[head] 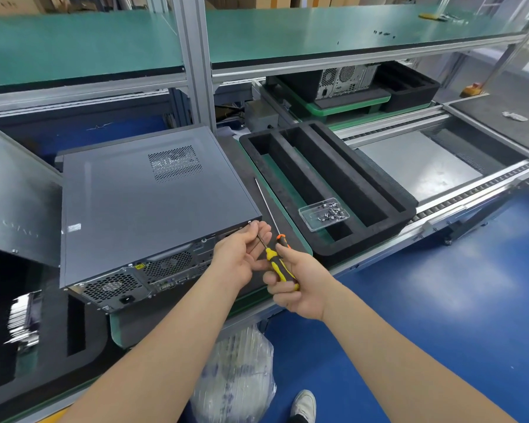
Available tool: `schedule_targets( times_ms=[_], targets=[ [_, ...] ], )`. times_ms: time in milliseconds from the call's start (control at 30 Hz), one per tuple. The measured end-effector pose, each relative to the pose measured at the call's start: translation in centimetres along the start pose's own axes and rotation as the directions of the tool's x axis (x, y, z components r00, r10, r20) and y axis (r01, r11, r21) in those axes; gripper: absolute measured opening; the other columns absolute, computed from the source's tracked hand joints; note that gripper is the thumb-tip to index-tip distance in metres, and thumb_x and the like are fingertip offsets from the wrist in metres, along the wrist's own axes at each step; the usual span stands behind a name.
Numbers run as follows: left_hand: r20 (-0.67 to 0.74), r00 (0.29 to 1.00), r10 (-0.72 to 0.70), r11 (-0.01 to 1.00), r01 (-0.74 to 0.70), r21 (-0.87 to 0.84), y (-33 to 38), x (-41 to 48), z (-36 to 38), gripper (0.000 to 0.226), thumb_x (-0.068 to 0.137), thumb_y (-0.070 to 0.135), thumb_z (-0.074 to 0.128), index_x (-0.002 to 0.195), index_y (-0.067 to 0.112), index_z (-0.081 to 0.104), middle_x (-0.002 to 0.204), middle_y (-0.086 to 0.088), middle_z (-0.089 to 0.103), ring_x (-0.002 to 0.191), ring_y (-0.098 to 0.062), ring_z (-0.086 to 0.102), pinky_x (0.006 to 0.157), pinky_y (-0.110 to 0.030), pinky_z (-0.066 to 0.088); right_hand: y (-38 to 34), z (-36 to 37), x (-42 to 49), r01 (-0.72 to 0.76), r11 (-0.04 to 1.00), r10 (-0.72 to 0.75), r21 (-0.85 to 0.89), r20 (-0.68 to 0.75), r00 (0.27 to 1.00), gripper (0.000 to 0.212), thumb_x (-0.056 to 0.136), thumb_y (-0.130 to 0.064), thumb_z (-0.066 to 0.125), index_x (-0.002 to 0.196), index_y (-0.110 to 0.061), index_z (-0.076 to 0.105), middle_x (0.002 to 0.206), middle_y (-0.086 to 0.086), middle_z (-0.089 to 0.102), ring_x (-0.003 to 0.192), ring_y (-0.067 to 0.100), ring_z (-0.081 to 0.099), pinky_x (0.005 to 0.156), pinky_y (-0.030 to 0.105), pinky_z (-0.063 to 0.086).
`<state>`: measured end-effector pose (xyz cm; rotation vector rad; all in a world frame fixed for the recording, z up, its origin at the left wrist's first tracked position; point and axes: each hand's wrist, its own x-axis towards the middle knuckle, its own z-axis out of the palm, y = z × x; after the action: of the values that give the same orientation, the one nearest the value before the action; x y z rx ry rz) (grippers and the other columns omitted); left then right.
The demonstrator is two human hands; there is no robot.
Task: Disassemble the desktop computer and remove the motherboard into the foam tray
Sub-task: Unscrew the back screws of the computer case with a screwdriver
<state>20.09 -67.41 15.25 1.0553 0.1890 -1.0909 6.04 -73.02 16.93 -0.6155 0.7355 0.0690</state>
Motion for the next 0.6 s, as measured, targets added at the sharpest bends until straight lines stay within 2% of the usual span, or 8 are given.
schedule_targets(
  times_ms=[67, 133, 267, 300, 367, 467, 533, 600],
  targets=[
    [0.012, 1.0, 0.005, 1.0, -0.005, -0.027, 0.1, 0.0, 0.0, 0.019, 0.1, 0.009, 0.063, 0.115, 0.003, 0.072, 0.104, -0.01, 0.079, 0.085, -0.017, 0.079, 0.059, -0.028, 0.061, 0.1, -0.4, -0.1, -0.049, 0.989, 0.027, 0.141, 0.152, 0.988, 0.045, 0.106, -0.043, 0.048, 0.103, -0.003, 0.068, 0.063, 0.004, 0.055, 0.035, 0.005, 0.036, 0.031, 0.015, 0.023],
    [0.017, 1.0, 0.006, 0.999, -0.005, -0.05, 0.2, -0.1, -0.1, 0.02, 0.101, 0.008, 0.061, 0.117, 0.001, 0.07, 0.106, -0.011, 0.079, 0.084, -0.017, 0.079, 0.059, -0.024, 0.06, 0.2, 0.0, 0.1, 0.003, 0.993, -0.021, 0.121, 0.144, 0.989, 0.036, 0.106, -0.04, 0.05, 0.098, -0.006, 0.061, 0.062, 0.002, 0.052, 0.034, 0.006, 0.035, 0.032, 0.016, 0.022],
    [0.035, 0.999, 0.001, 0.995, 0.003, -0.099, 0.3, -0.2, 0.0, 0.02, 0.103, 0.004, 0.056, 0.117, -0.005, 0.067, 0.1, -0.016, 0.078, 0.083, -0.021, 0.079, 0.06, -0.026, 0.061, 0.8, 0.8, 0.6, 0.17, 0.94, -0.207, -0.294, -0.099, 0.973, 0.039, 0.104, -0.042, 0.058, 0.09, -0.006, 0.063, 0.066, 0.007, 0.057, 0.041, 0.013, 0.043, 0.038, 0.022, 0.033],
    [0.035, 0.999, 0.011, 0.993, -0.007, -0.117, 0.3, -0.2, 0.1, 0.02, 0.103, 0.002, 0.055, 0.118, -0.008, 0.065, 0.097, -0.017, 0.078, 0.083, -0.023, 0.079, 0.062, -0.027, 0.062, 0.9, 0.9, 0.6, 0.219, 0.855, -0.323, -0.47, -0.154, 0.934, 0.041, 0.102, -0.043, 0.06, 0.086, -0.005, 0.065, 0.065, 0.009, 0.06, 0.042, 0.016, 0.048, 0.04, 0.025, 0.037],
    [0.032, 0.999, 0.023, 0.99, -0.018, -0.137, 0.1, -0.2, 0.2, 0.02, 0.104, 0.002, 0.053, 0.117, -0.009, 0.064, 0.096, -0.019, 0.078, 0.085, -0.025, 0.079, 0.066, -0.031, 0.064, 1.1, 1.2, 0.7, 0.233, 0.537, -0.585, -0.811, -0.158, 0.795, 0.043, 0.097, -0.044, 0.065, 0.075, -0.008, 0.06, 0.063, 0.008, 0.064, 0.046, 0.019, 0.058, 0.042, 0.029, 0.045],
    [0.031, 0.999, 0.026, 0.989, -0.021, -0.148, -0.1, -0.2, 0.2, 0.022, 0.105, 0.009, 0.054, 0.118, -0.005, 0.065, 0.105, -0.019, 0.077, 0.093, -0.028, 0.078, 0.067, -0.033, 0.064, 1.4, 1.6, 1.0, -0.007, 0.033, -0.798, -0.999, -0.03, 0.602, 0.036, 0.096, -0.044, 0.066, 0.075, -0.022, 0.046, 0.073, 0.0, 0.061, 0.066, 0.019, 0.059, 0.057, 0.031, 0.048],
    [0.019, 0.999, 0.03, 0.989, -0.027, -0.148, -0.2, -0.2, 0.2, 0.023, 0.105, 0.013, 0.055, 0.119, -0.003, 0.066, 0.106, -0.018, 0.078, 0.093, -0.028, 0.078, 0.067, -0.033, 0.064, 1.6, 1.6, 1.1, -0.097, -0.111, -0.846, -0.989, 0.043, 0.531, 0.027, 0.097, -0.042, 0.065, 0.088, -0.029, 0.044, 0.082, -0.004, 0.064, 0.072, 0.018, 0.062, 0.06, 0.03, 0.047],
    [0.009, 0.999, 0.032, 0.987, -0.031, -0.156, -0.3, -0.3, 0.3, 0.023, 0.105, 0.014, 0.055, 0.119, -0.001, 0.066, 0.106, -0.017, 0.078, 0.092, -0.027, 0.078, 0.066, -0.032, 0.064, 1.6, 1.4, 1.1, -0.115, -0.152, -0.862, -0.982, 0.074, 0.502, 0.025, 0.097, -0.042, 0.065, 0.092, -0.032, 0.042, 0.084, -0.006, 0.065, 0.072, 0.017, 0.064, 0.058, 0.027, 0.046]
  ],
)
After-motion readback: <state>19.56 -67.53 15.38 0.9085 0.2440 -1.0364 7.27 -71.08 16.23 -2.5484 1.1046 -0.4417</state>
